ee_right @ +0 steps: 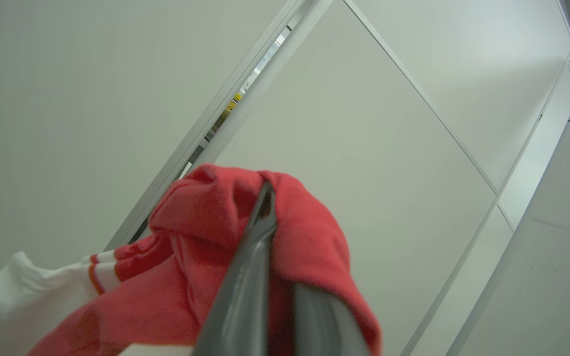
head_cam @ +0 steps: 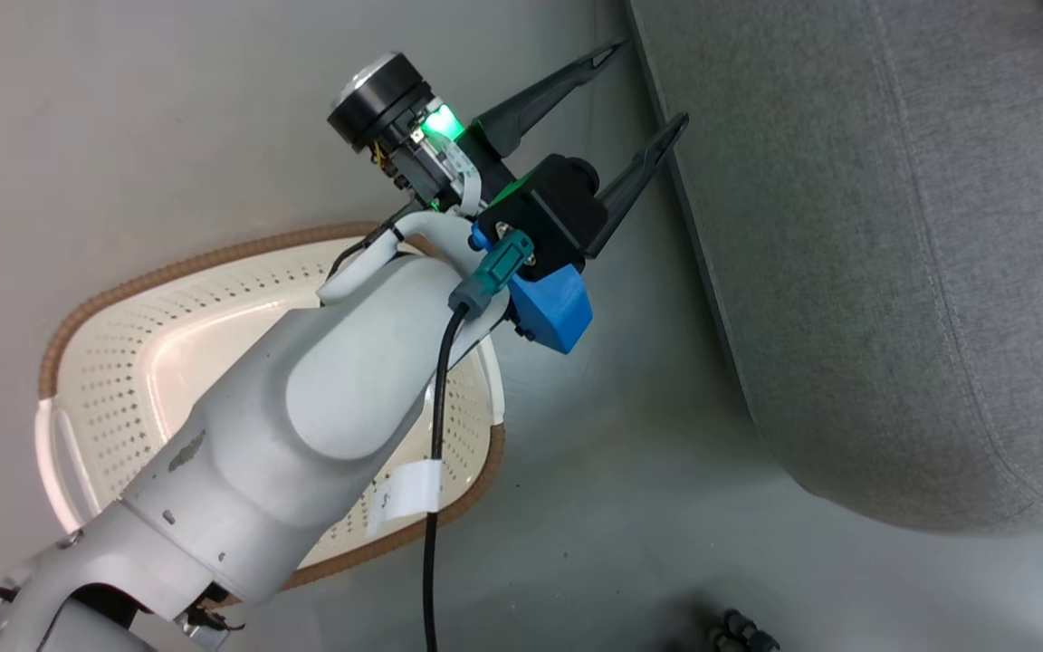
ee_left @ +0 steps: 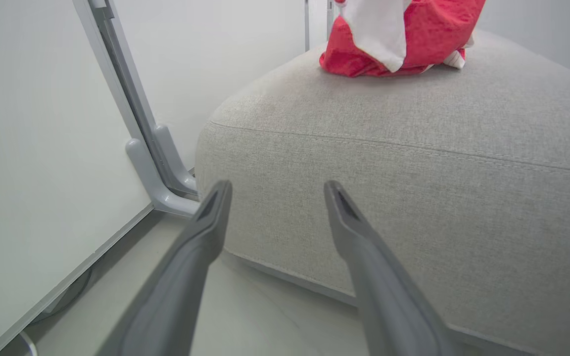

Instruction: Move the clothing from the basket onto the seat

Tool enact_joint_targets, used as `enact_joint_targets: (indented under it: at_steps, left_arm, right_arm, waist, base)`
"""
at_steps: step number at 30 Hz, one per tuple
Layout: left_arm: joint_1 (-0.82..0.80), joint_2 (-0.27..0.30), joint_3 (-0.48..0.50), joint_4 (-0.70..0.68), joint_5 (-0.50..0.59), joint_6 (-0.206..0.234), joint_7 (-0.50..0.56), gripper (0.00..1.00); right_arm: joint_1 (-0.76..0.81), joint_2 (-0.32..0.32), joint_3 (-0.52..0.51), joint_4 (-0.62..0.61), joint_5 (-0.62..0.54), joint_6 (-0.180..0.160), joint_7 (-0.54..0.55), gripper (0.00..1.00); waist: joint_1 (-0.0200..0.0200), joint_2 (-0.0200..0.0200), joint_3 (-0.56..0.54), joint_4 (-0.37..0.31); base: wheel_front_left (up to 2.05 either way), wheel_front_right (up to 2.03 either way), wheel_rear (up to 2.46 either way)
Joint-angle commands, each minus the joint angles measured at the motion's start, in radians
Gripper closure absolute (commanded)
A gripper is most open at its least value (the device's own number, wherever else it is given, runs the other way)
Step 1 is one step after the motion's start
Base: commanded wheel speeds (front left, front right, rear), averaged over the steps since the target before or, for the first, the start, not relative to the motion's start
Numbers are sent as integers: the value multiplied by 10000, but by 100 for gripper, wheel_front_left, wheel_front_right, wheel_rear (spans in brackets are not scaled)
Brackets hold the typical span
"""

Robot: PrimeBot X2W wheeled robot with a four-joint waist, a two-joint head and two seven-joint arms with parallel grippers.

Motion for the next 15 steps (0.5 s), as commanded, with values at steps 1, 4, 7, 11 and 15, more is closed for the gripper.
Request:
enact_joint_targets:
  at_steps: [1, 4, 7, 11, 15]
  left_arm:
    - [-175, 80, 10, -30, 51, -6, 1, 0]
    - [-326, 139, -35, -103, 86, 6, 44, 0]
    - [-438, 192, -64, -163, 109, 6, 58, 0]
    - [-489, 267, -57, -207, 71, 62, 33, 0]
    - [-607, 270, -117, -247, 65, 66, 55, 0]
  right_arm:
    - [-164, -159, -103, 94, -31, -2, -37, 100]
    - [-137, -629, -739, 608, -68, -2, -36, 100]
    - [301, -869, -1288, 1202, -125, -1, -37, 100]
    - [858, -643, -1801, 1866, -108, -1, -37, 100]
    - [1357, -117, -2153, 2147, -63, -1, -36, 100]
  waist:
    - [-1, 0, 262, -74]
    - [-1, 0, 535, -115]
    - [-1, 0, 722, -146]
    - [-1, 0, 882, -216]
    - [-1, 0, 1046, -199]
  base:
    - [0, 0, 0]
    - [0, 0, 0]
    - [0, 0, 0]
    - [0, 0, 0]
    - [0, 0, 0]
